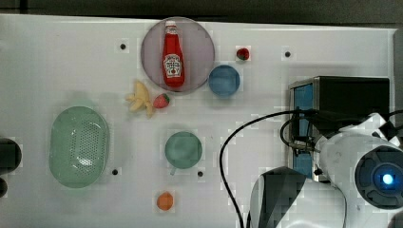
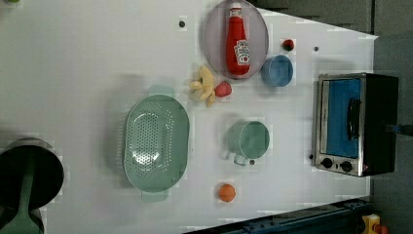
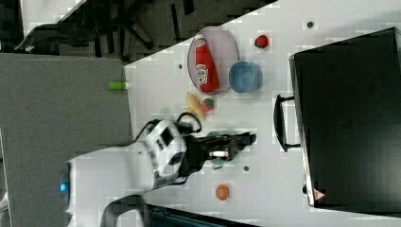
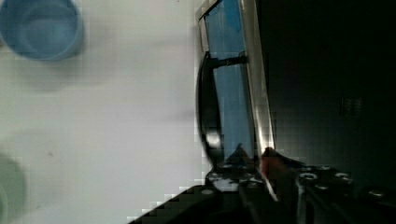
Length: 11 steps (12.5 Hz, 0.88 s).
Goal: Flap open oven.
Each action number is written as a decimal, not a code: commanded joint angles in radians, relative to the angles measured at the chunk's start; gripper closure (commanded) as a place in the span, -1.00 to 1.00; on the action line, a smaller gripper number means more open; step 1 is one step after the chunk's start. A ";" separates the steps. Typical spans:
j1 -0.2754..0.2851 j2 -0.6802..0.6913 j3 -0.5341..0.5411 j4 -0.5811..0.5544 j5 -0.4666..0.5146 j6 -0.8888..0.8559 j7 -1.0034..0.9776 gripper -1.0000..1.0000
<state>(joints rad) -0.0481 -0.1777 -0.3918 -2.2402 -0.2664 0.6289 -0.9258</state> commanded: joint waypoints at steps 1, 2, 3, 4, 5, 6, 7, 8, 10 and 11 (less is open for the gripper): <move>0.002 0.088 -0.024 -0.010 0.001 0.088 -0.099 0.65; 0.001 0.119 -0.029 -0.010 0.002 0.115 -0.099 0.65; 0.000 0.149 -0.034 -0.010 0.003 0.130 -0.099 0.65; 0.000 0.176 -0.038 -0.010 0.004 0.137 -0.099 0.65; -0.002 0.202 -0.039 -0.010 0.006 0.143 -0.099 0.65; -0.003 0.226 -0.039 -0.010 0.007 0.153 -0.099 0.65; -0.005 0.249 -0.040 -0.010 0.007 0.173 -0.099 0.65; -0.006 0.270 -0.041 -0.010 0.007 0.195 -0.099 0.65; -0.007 0.302 -0.041 -0.012 0.016 0.232 -0.099 0.65; -0.007 0.313 -0.040 -0.014 0.027 0.244 -0.099 0.65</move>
<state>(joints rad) -0.0518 0.1345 -0.4338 -2.2578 -0.2405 0.8477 -0.9873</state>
